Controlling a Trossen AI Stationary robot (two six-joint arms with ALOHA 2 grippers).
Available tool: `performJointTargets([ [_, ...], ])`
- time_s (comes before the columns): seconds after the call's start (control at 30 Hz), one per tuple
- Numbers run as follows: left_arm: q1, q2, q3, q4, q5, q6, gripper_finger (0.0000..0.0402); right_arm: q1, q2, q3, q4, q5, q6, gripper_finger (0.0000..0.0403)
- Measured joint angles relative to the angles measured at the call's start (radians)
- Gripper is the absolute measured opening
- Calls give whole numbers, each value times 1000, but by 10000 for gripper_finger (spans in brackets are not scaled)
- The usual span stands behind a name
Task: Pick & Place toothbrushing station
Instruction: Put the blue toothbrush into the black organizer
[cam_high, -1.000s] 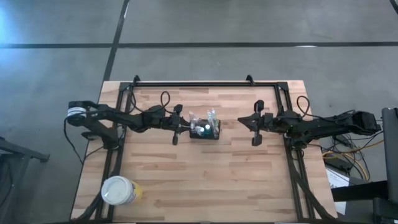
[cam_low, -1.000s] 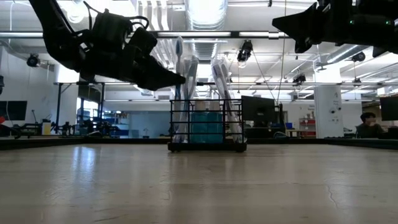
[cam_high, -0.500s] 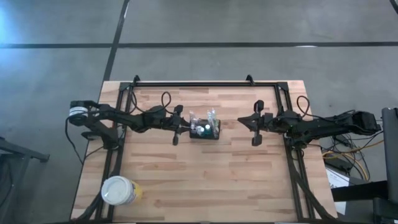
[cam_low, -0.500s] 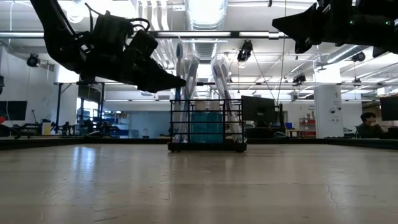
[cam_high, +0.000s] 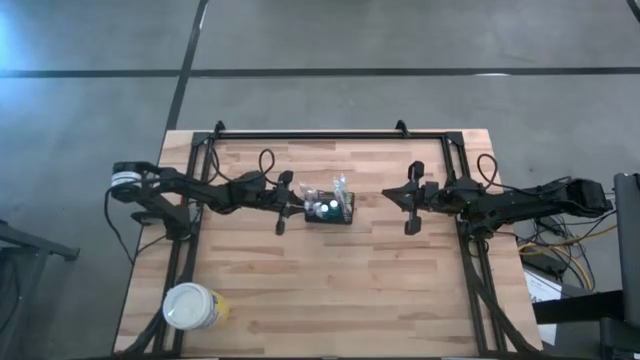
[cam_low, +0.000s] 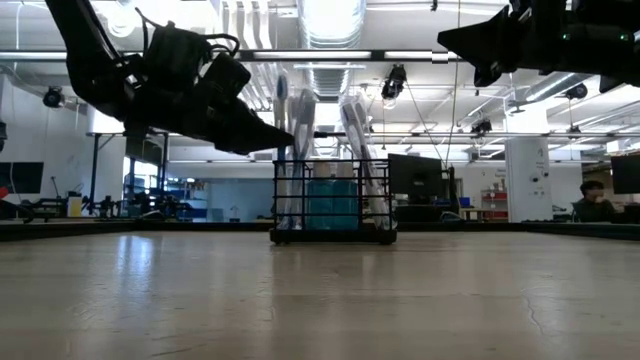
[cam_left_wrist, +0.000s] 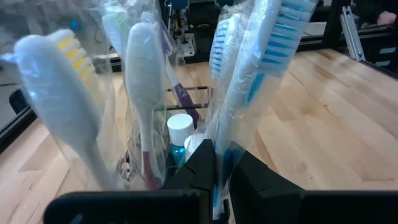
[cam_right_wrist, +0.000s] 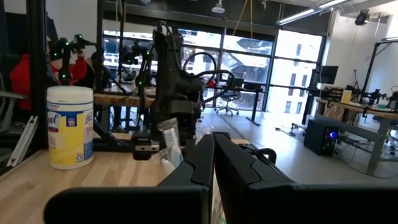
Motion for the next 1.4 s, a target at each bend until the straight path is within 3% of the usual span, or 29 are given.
performJointTargets([
  [0.4,0,-61,7,-14,1,-77,150,0,0,0,0,0,0,8],
  [0.67,0,-165,7,-50,5,-84,181,0,0,0,0,0,0,8],
  [1.0,1,-180,9,-82,5,-69,132,0,0,0,13,0,0,8],
  [1.3,1,-147,10,-87,3,-51,16,0,1,21,5,0,8,8],
  [1.4,1,-145,10,-93,1,-48,16,0,1,23,6,0,11,8],
])
